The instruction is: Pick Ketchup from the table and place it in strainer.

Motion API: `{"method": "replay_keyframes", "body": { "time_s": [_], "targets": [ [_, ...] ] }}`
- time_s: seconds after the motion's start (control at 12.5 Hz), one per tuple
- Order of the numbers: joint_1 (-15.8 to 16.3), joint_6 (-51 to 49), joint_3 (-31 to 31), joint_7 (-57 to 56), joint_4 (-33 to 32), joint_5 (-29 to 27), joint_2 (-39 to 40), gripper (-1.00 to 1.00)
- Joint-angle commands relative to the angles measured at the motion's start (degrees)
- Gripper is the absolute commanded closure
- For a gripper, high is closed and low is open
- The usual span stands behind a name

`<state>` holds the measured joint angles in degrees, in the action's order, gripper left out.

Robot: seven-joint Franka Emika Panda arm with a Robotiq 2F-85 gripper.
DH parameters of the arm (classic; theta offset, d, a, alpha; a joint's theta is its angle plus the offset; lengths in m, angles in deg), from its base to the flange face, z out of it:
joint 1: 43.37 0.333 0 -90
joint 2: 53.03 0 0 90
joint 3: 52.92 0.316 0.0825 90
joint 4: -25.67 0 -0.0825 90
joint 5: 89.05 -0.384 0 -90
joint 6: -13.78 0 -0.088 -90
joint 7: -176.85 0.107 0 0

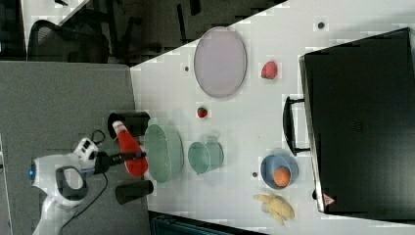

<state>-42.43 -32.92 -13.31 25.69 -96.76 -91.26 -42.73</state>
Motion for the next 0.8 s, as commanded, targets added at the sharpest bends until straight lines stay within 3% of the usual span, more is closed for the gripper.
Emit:
{"method": "replay_keyframes", "body": {
  "time_s": [0.08,0.56,0.64,0.8],
  "targets": [
    [1.2,4.8,0.3,8.8,0.7,-0.2,3.4,-0.25],
    [4.8,14.3,0.1,16.8,0.4,6.0,15.0,-0.25],
    [4.9,14.3,0.0,18.0,0.4,7.2,15.6,-0.33],
    [5.0,14.3,-0.6,18.1,-0.1,9.8,15.7,-0.75]
  ]
}}
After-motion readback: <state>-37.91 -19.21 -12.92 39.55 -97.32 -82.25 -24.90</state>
